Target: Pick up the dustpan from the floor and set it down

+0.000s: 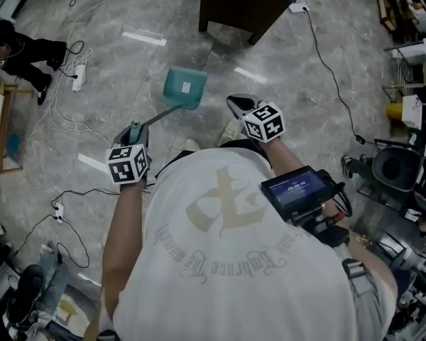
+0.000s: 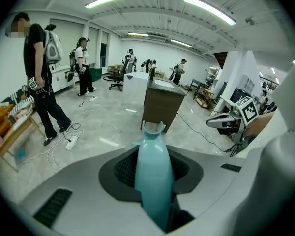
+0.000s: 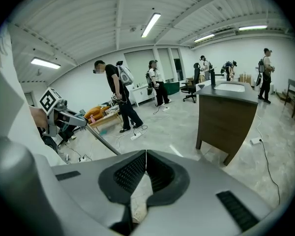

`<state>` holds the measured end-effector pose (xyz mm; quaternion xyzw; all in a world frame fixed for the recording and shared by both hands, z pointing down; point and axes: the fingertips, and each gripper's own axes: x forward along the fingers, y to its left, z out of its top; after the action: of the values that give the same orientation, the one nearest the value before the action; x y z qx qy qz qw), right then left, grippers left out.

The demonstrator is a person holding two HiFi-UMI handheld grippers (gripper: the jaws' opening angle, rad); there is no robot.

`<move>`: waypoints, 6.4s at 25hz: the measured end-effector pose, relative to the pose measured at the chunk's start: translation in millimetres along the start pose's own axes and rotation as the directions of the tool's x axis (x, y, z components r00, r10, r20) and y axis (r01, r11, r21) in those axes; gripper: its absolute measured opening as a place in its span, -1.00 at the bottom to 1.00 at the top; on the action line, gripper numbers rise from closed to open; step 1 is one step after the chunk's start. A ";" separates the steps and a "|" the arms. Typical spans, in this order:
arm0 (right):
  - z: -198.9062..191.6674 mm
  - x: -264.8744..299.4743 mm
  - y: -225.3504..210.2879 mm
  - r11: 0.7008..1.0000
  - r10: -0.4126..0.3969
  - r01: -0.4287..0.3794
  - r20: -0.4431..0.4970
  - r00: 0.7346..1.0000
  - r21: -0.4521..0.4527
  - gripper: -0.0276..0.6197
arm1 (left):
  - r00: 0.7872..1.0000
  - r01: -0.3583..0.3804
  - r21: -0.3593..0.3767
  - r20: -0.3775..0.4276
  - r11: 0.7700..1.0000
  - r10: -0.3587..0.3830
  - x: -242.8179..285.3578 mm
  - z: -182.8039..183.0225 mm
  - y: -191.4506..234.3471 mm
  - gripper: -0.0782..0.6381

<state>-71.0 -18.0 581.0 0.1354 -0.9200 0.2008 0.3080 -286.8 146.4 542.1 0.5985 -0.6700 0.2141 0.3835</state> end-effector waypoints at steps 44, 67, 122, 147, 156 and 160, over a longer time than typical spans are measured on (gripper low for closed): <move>-48.6 -23.4 -3.7 0.985 -0.123 0.125 -0.022 0.992 0.116 -0.86 | 0.980 0.001 0.045 -0.201 0.999 0.008 77.2 -77.2 28.3 -0.49; -81.6 -56.9 -105.9 0.960 -0.135 0.152 -0.089 0.987 0.233 -0.86 | 0.949 0.026 0.148 -0.314 0.989 0.022 209.3 -48.9 -28.6 -0.49; -109.1 -73.5 -181.1 0.933 -0.098 0.150 -0.171 0.980 0.326 -0.86 | 0.954 -0.012 0.097 -0.297 0.995 0.041 294.7 18.7 -49.7 -0.49; -127.9 -77.3 -184.2 0.936 -0.107 0.162 -0.186 0.977 0.314 -0.86 | 0.934 0.004 0.162 -0.352 0.987 0.054 309.4 -4.1 -66.6 -0.33; -119.7 -66.4 -183.7 0.950 -0.083 0.126 -0.156 0.984 0.287 -0.86 | 0.954 0.037 0.180 -0.301 0.983 0.020 299.0 9.4 -83.5 -0.29; -113.4 -64.4 -181.5 0.952 -0.080 0.119 -0.144 0.986 0.283 -0.86 | 0.966 0.049 0.166 -0.257 0.985 -0.005 283.0 20.5 -90.4 -0.29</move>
<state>104.7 -118.8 675.6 0.2120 -0.8504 0.3266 0.3539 -201.8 -66.8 731.9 0.6057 -0.5857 0.3409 0.4170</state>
